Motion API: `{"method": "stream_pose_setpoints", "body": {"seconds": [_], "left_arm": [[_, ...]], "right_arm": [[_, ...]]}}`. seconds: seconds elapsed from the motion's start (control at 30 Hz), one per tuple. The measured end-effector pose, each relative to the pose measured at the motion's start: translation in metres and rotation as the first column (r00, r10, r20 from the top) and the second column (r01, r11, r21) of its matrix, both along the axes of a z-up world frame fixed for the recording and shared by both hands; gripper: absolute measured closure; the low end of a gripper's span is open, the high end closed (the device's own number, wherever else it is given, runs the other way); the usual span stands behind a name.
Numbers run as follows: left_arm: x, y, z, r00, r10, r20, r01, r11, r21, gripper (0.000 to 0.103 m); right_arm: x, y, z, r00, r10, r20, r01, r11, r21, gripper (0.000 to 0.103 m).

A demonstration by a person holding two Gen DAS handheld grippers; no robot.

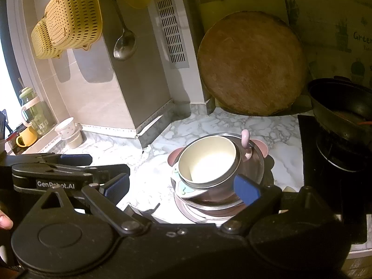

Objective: Organize plates and bowls

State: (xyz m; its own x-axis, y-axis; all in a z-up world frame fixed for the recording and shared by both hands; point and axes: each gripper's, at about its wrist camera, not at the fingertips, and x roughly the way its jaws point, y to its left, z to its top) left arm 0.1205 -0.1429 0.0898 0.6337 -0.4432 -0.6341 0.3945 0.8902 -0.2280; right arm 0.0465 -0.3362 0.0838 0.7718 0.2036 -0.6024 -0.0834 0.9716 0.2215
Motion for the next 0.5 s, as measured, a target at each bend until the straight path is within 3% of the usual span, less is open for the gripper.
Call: {"method": "stream_pose_setpoints", "body": {"seconds": [0.5], "left_arm": [[0.0017,-0.0002,-0.0001,1.000,0.006,-0.003,-0.006,1.000,0.003,0.000]], "right_arm": [[-0.0003,0.0007,-0.0001,1.000,0.003,0.000,-0.003,1.000,0.003,0.006]]}}
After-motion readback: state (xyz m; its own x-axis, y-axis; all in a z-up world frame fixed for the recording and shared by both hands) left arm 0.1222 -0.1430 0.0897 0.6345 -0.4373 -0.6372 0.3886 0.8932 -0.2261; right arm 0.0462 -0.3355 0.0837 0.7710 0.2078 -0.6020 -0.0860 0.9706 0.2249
